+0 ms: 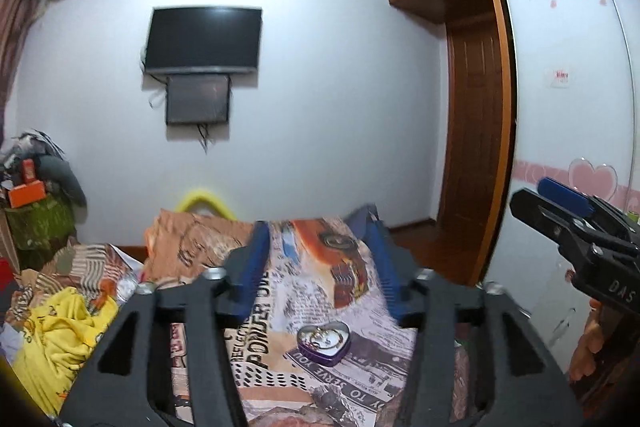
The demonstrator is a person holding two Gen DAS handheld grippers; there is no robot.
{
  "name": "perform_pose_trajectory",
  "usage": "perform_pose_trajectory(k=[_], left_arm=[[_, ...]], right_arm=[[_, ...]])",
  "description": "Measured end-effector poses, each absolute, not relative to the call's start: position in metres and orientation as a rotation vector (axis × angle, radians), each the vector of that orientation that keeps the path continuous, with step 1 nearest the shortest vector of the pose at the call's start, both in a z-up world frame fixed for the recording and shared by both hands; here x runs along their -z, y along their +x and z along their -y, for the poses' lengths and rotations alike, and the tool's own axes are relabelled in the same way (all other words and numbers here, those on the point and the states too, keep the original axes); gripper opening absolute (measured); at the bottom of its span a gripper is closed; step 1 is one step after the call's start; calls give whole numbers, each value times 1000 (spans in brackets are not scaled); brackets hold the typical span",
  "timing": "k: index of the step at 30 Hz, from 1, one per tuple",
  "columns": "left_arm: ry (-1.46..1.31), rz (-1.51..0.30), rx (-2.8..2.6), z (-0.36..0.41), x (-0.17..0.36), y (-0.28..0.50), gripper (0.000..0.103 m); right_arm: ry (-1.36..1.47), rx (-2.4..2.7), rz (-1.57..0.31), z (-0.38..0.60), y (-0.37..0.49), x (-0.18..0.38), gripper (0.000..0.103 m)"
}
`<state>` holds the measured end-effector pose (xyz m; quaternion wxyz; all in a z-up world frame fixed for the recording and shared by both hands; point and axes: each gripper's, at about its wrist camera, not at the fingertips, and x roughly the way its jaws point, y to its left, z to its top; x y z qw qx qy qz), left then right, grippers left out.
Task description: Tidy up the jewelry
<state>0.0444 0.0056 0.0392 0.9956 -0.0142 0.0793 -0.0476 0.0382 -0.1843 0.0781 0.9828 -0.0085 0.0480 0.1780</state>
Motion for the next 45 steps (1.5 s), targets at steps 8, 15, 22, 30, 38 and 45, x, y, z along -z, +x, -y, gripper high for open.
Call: perform_pose_trajectory(k=[8,15,22,30,38,45], left_arm=[[-14,-120,19,-5,-36,19,89],[-21,-132,15,-6,-32,14,97],[-15,-138,22,-2,-30,11,98],[-15,-144,28,-2,-29,11,98],[-21,-151,31,0,-29,12,100],[-23,-151,30,2,-29,11,102]], right_arm=[[26,-286,-101,185,35,-72,103],[28,-271,-132,190,26,-67,103],[22,-275,-138,190,21,-66,103],[19,-279,-145,188,18,-65,103],[16,-280,-148,187,16,-66,103],[14,-283,-151,186,18,-67,103]])
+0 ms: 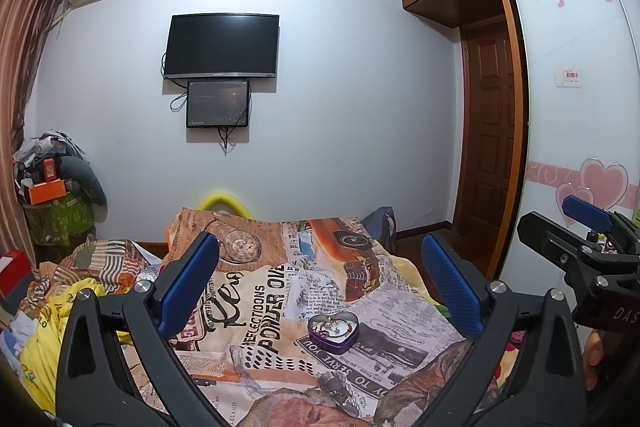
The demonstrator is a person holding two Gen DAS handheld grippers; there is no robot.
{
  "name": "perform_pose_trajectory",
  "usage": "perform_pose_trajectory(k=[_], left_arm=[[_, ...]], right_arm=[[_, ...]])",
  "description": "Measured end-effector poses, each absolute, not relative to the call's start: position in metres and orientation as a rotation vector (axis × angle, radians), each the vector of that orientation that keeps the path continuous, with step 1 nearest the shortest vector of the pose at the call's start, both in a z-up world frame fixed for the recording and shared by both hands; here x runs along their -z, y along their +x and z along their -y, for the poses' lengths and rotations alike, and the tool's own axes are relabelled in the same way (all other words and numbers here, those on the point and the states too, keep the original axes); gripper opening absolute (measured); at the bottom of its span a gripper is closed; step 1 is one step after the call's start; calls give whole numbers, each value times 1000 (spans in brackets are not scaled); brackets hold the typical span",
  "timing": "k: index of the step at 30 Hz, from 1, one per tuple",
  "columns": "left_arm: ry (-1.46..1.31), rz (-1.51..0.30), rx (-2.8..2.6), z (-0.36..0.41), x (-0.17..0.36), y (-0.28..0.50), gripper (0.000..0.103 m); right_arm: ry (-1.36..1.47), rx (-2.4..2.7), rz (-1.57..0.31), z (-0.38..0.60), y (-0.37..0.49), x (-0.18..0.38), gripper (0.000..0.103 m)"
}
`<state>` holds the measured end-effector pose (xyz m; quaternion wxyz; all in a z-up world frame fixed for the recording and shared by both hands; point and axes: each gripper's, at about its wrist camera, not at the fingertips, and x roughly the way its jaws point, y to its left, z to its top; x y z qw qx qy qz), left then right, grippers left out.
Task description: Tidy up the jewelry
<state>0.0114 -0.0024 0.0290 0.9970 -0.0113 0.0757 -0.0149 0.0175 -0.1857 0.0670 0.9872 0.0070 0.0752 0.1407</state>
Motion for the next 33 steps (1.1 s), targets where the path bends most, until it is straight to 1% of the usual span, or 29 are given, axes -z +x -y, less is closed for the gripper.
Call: perform_pose_trajectory(k=[33], left_arm=[[-27,-184,73,5,-29,17,102]], right_arm=[[31,-271,-165,193,19,-66,103]])
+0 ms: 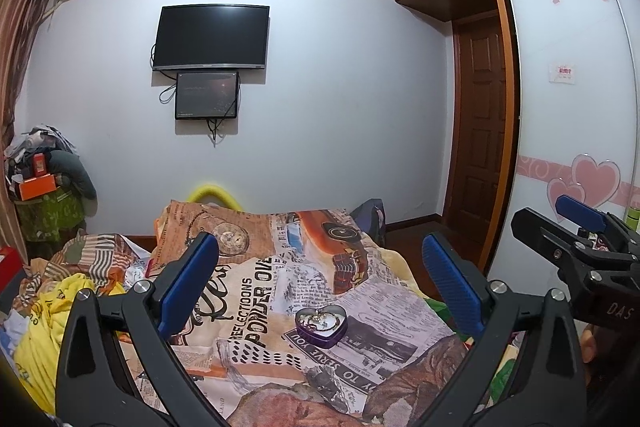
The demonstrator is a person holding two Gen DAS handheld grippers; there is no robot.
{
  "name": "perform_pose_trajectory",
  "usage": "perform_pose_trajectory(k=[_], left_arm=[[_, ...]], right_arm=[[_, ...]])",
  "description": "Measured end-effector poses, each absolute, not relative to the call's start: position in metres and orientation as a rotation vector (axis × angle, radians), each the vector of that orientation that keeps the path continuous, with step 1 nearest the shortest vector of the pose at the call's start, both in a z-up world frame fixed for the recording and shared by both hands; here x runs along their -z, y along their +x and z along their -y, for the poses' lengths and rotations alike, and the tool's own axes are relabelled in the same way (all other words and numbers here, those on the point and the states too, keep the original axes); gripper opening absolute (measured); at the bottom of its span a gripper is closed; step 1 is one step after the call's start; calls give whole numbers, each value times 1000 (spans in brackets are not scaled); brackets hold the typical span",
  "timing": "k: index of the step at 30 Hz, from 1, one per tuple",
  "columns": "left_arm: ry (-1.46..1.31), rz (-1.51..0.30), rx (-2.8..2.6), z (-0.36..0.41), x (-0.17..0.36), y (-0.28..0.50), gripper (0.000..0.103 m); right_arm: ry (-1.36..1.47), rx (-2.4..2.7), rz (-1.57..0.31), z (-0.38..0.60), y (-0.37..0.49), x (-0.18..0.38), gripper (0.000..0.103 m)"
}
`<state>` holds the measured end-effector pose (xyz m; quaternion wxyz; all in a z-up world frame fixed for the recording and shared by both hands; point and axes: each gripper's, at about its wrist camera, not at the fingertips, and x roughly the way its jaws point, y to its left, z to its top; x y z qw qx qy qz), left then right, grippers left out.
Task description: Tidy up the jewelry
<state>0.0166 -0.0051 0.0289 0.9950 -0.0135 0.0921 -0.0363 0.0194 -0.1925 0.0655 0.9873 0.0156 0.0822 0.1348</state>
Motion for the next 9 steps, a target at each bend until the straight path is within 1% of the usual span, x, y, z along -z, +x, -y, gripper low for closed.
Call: perform_pose_trajectory(k=[9], left_arm=[[-21,-194,81,6,-25,20,102]], right_arm=[[31,-269,-176,192,23,-64,103]])
